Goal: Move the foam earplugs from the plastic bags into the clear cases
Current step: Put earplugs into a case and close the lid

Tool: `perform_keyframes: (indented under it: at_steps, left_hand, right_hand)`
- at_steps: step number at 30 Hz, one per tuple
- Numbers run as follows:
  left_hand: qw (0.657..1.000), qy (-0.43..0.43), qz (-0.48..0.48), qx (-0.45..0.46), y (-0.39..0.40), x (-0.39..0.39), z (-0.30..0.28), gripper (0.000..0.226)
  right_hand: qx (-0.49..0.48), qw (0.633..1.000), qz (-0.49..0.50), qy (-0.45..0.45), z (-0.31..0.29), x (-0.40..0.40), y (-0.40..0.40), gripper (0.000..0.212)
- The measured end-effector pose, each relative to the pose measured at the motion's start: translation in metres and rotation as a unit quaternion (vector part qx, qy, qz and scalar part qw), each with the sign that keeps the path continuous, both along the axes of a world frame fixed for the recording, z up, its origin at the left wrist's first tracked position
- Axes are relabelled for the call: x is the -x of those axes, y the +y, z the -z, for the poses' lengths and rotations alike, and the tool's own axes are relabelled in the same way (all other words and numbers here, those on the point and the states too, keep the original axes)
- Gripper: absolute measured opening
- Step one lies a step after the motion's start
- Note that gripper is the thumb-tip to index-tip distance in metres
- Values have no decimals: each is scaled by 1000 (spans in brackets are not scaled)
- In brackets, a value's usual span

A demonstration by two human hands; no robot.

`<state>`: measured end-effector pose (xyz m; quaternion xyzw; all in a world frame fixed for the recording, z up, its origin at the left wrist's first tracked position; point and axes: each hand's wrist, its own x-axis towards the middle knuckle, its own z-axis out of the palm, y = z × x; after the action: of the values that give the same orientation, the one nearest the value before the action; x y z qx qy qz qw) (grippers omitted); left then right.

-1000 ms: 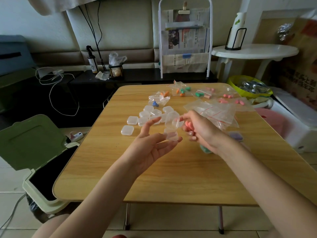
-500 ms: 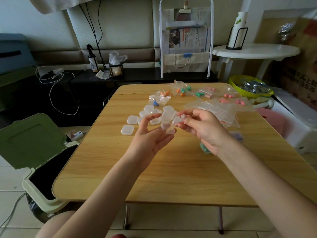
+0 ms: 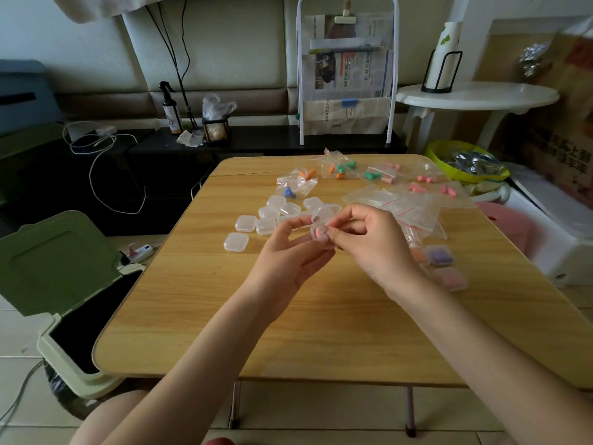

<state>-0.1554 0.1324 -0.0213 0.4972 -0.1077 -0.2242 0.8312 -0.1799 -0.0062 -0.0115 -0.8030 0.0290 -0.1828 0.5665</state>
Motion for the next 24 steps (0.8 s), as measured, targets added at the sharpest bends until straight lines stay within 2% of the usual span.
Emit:
perform_keyframes:
  at_steps: [5,9,14,19,24]
  left_hand:
    - [999,-27,-13,-34,1,1,2,36]
    - [999,-13,-34,-30,1,0,3,32]
    - [998,-17,-39,-44,1,1,0,37]
    - [999,-15,-15,-39,-2,3,-2,43]
    - [1000,-5,10,-4,0,5,-6,43]
  right_hand:
    - [0,1000,12,5,0,0,1,6]
    - [-52,998,22,-10,-4,2,-1,9]
    - [-19,999,28,-24,-2,2,2,13]
    - [21,993,85,-75,8,1,9,11]
    - [68,985,128,-90,15,-3,13,22]
